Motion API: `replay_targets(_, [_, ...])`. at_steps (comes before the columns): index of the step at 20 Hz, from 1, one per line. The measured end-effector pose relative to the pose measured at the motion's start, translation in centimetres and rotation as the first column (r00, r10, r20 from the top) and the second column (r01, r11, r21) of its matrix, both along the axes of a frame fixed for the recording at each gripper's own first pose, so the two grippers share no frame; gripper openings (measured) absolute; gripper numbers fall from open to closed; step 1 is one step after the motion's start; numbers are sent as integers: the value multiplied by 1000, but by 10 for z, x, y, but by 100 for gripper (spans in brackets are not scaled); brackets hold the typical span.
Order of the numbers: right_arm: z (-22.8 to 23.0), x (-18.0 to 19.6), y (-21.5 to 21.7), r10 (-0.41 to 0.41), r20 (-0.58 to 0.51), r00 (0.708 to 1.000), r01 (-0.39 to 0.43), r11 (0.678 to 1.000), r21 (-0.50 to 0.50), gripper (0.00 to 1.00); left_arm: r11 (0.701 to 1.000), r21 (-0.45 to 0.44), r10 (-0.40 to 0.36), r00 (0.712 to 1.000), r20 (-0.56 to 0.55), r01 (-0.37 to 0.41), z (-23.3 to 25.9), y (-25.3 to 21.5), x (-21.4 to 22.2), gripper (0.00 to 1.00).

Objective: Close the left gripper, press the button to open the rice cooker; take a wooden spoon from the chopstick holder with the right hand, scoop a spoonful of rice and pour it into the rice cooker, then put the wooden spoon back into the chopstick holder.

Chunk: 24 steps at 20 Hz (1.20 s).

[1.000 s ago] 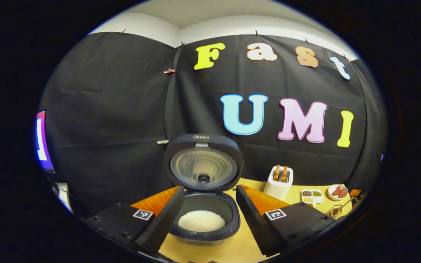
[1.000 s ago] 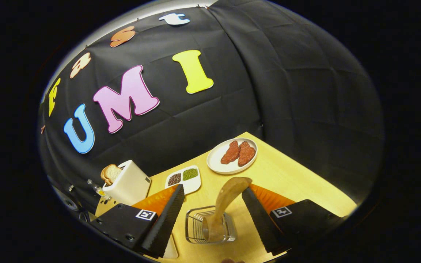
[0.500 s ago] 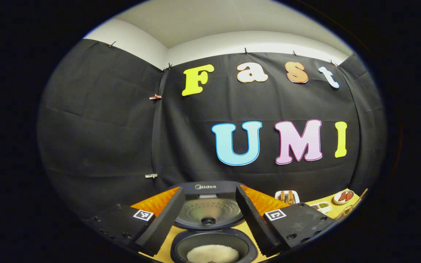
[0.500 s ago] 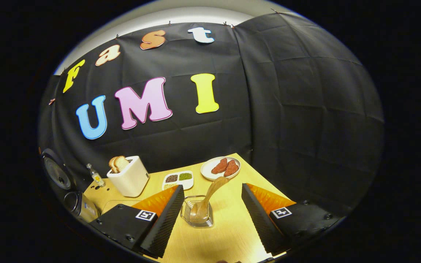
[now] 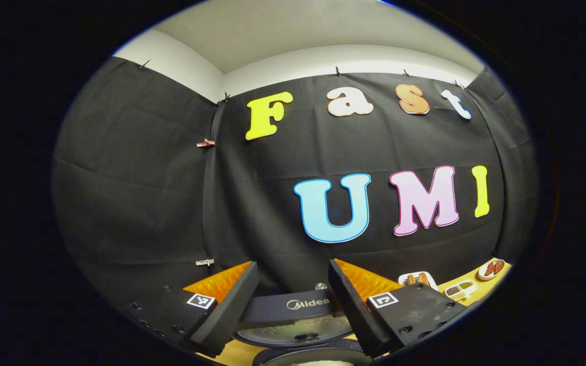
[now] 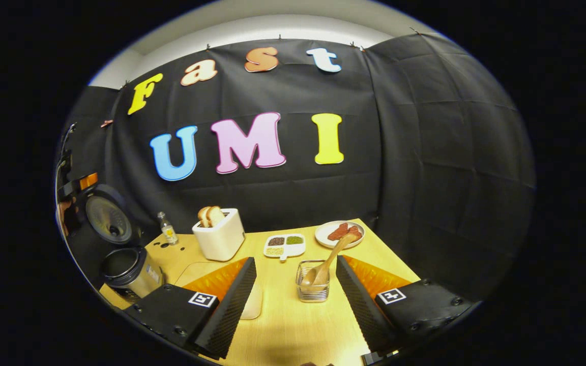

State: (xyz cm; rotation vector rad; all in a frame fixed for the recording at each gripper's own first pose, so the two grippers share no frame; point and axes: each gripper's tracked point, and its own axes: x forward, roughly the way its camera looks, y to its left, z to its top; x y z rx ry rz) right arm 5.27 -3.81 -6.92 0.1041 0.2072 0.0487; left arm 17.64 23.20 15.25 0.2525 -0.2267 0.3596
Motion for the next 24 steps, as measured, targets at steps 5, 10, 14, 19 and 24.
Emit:
replay_targets(5, [-10,-7,17,35,-37,999,-36,999,-39,99,998,-56,-12,998,-63,8,-15,-7,7,94])
replay_targets(10, [-19,5,26,71,-69,995,-71,997,4,99,986,-163,5,986,-166,-32,-45,-26,-30,95])
replay_targets(14, [-30,8,43,134,-101,986,-133,991,16,99,967,-241,10,961,-276,-80,-87,-44,-68,95])
replay_targets(19, [-50,4,56,206,-158,966,-201,978,48,99,943,-292,13,898,-439,-157,-155,-59,-102,95])
replay_targets(24, [-61,0,61,267,-194,944,-259,964,66,99,930,-312,4,854,-521,-195,-211,-64,-117,95])
